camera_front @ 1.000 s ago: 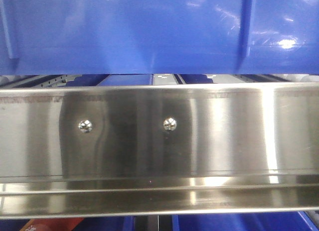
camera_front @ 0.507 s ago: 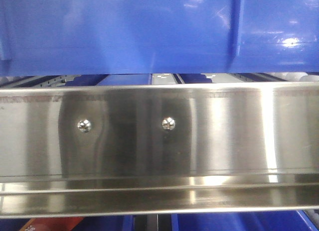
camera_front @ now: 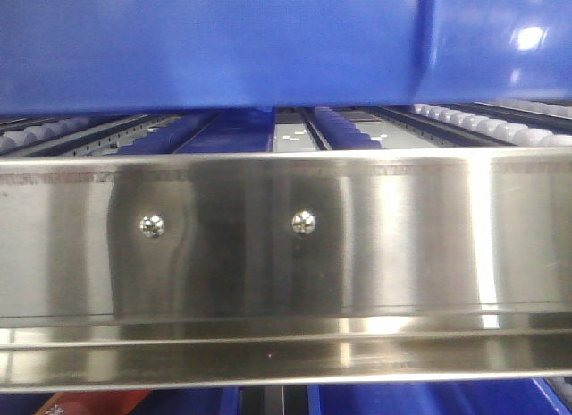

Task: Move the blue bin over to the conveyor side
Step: 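Lift the blue bin with both grippers and pull it off the rack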

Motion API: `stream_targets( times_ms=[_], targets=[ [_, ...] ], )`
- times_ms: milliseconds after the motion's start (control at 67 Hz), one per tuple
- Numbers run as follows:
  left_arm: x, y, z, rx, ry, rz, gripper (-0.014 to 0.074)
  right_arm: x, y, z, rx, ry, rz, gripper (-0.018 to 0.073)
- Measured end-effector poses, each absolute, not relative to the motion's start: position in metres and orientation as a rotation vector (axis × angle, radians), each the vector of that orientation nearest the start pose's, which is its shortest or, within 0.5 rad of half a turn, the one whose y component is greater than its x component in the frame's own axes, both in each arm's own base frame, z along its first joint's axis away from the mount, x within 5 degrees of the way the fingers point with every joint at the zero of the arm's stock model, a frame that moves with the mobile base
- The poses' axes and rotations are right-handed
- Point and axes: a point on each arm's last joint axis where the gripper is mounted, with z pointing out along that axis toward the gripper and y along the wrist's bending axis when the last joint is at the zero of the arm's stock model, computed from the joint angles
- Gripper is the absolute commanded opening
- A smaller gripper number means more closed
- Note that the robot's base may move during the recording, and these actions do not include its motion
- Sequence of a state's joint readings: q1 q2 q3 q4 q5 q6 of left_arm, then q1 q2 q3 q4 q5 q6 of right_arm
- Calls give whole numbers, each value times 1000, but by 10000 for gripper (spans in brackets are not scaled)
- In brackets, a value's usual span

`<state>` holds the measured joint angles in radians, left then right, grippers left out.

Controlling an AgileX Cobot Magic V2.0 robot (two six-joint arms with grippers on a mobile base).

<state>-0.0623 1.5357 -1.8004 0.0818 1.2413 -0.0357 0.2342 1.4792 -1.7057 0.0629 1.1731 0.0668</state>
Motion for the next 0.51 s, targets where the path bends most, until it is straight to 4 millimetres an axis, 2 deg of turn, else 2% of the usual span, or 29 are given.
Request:
stream_targets(
  times_ms=[254,418,507],
  targets=[
    [281,-11,476,27,2314,46,-18,257,67,475,-190,2265,246,-71],
    [264,-10,492,25,2242,39,-18,241,63,488,-190,2205,248,-71],
    [259,-10,493,26,2213,32,-18,237,62,491,-190,2181,233,-71]
  ],
)
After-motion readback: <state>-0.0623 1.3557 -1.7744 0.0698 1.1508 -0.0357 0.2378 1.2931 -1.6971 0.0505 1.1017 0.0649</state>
